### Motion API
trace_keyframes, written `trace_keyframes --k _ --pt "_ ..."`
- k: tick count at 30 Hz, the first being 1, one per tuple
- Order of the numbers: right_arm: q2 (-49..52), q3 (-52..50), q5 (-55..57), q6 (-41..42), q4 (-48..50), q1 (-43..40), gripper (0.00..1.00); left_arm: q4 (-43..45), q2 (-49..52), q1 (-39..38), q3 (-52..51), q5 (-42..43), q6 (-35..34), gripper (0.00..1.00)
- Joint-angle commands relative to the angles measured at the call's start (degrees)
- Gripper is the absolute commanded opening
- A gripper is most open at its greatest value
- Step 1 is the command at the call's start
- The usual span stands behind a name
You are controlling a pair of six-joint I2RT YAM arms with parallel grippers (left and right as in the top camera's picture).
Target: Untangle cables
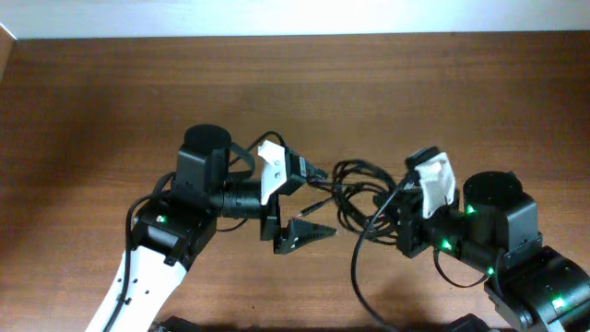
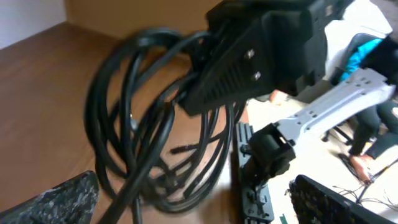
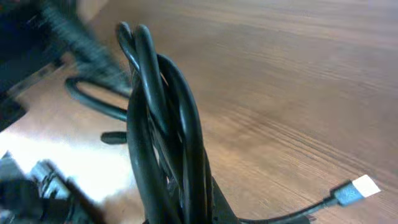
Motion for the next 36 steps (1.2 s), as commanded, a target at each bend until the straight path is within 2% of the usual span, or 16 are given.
trace_keyframes --k 1,4,7,10,12,13,18,19,22,23,24,25,26,29,32,36 --pt "-0.50 0.83 5.03 6.62 3.02 -0.07 0.04 -1.11 -0.83 0.11 0.85 -4.09 -5.86 0.99" --pt "-0.98 0.83 4.74 6.60 7.15 -0.07 0.04 -2.49 -0.83 0.09 0.85 -13.57 -15.28 0.99" --pt "-2.01 0.83 7.65 6.58 7.23 -0.11 0.04 -9.44 -0.83 0.09 0.85 -31.43 -24.94 0.99" --pt "-3.65 0.83 10.01 6.29 6.43 -0.11 0.04 -11.13 -0.85 0.09 0.85 -31.19 -24.57 0.99" --pt "-3.89 0.83 11.37 5.38 3.67 -0.11 0.04 -7.34 -1.99 0.09 0.85 -19.39 -13.25 0.99" --pt "-3.89 0.83 11.26 4.83 1.44 -0.11 0.04 -6.43 -4.59 0.09 0.85 -15.67 -3.63 0.99" --pt "-3.85 0.81 -4.20 -6.23 0.20 -0.11 0.04 -6.40 -9.09 0.04 0.85 -8.48 18.16 0.99" --pt "-3.85 0.81 -8.00 -8.13 0.17 -0.09 0.04 -6.40 -8.72 0.04 0.85 -5.57 21.90 0.99" --pt "-3.85 0.81 -11.58 -9.35 0.02 -0.04 0.04 -6.45 -8.09 0.04 0.85 -5.22 22.05 1.00" --pt "-3.85 0.81 -12.68 -9.38 -0.04 -0.07 0.04 -6.43 -8.09 0.04 0.85 -5.05 22.05 0.94" --pt "-3.85 0.81 -13.77 -9.38 -0.37 -0.07 0.04 -6.47 -8.09 0.04 0.85 -5.07 22.05 0.65" --pt "-3.85 0.81 -13.64 -9.38 -0.79 -0.07 0.04 -6.47 -8.09 0.04 0.85 -5.07 22.03 0.25" --pt "-3.85 0.81 -12.09 -9.16 -0.98 -0.07 0.04 -6.47 -8.09 0.04 0.85 -5.07 21.16 0.00" --pt "-3.85 0.81 -3.06 -4.11 -3.78 -0.07 0.04 -6.36 -8.11 0.07 0.85 -6.43 12.85 0.00" --pt "-3.85 0.81 3.96 -0.02 -7.17 -0.07 0.04 -0.48 -9.99 0.17 0.85 -10.14 -1.62 0.00" --pt "-3.85 0.81 3.85 0.39 -8.13 -0.07 0.04 2.54 -13.75 0.15 0.85 -26.29 -17.20 0.00"
